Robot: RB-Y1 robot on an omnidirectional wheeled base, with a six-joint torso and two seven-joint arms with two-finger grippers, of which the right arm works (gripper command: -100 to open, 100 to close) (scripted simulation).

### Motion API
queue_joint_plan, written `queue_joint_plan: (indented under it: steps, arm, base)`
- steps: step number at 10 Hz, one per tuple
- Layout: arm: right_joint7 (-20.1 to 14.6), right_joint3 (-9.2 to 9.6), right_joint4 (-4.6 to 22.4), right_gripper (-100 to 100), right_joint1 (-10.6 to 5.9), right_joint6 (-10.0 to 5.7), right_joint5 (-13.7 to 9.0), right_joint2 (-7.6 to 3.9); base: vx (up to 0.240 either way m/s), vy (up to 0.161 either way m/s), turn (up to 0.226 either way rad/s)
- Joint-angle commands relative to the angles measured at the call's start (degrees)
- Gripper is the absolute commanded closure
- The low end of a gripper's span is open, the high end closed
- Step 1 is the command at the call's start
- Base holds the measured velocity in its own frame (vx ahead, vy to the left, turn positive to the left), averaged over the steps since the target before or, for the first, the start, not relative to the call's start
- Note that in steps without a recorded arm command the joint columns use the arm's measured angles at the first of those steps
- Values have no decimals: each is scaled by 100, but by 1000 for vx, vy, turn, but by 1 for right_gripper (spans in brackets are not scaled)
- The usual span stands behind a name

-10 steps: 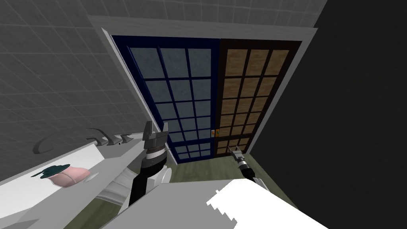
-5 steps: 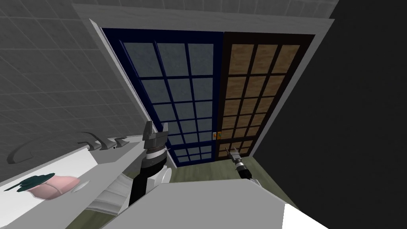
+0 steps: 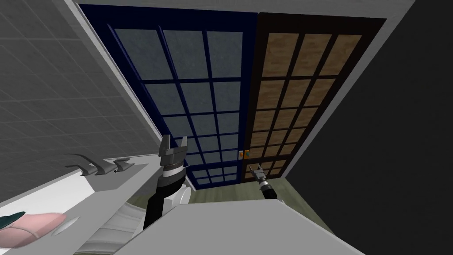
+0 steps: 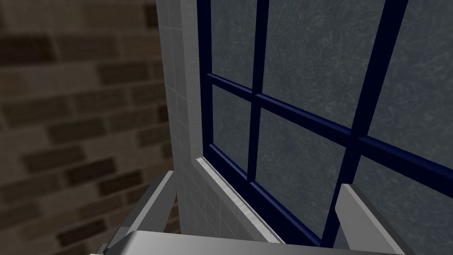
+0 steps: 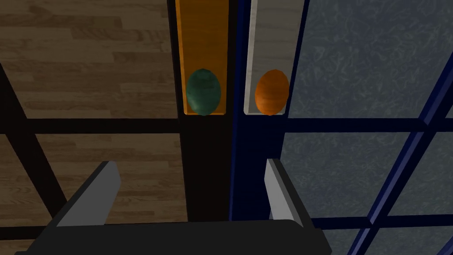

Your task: Pull the door open

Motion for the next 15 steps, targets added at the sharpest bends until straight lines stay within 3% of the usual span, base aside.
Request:
queue_joint_plan:
  steps: [1,4,6,8,9,12,15]
  arm:
    - [16,-71,38,-100,84,18,-39,-115]
    - [58,-223,113,-100,214,60,-138,-327]
    - [113,-405,200,-100,339,113,-263,-530]
    - [113,-405,200,-100,339,113,-263,-530]
    - [159,-550,268,-100,426,156,-366,-664]
    - [237,-776,373,-100,540,224,-532,-829]
    - [371,-1128,536,-100,677,329,-798,-1016]
  base:
    - [-91,1,-14]
    - [-182,-11,3]
    - [-214,-13,26]
    - [-75,-13,1]
    - [-88,-14,51]
    - [-149,-51,53]
    - [-175,-74,86]
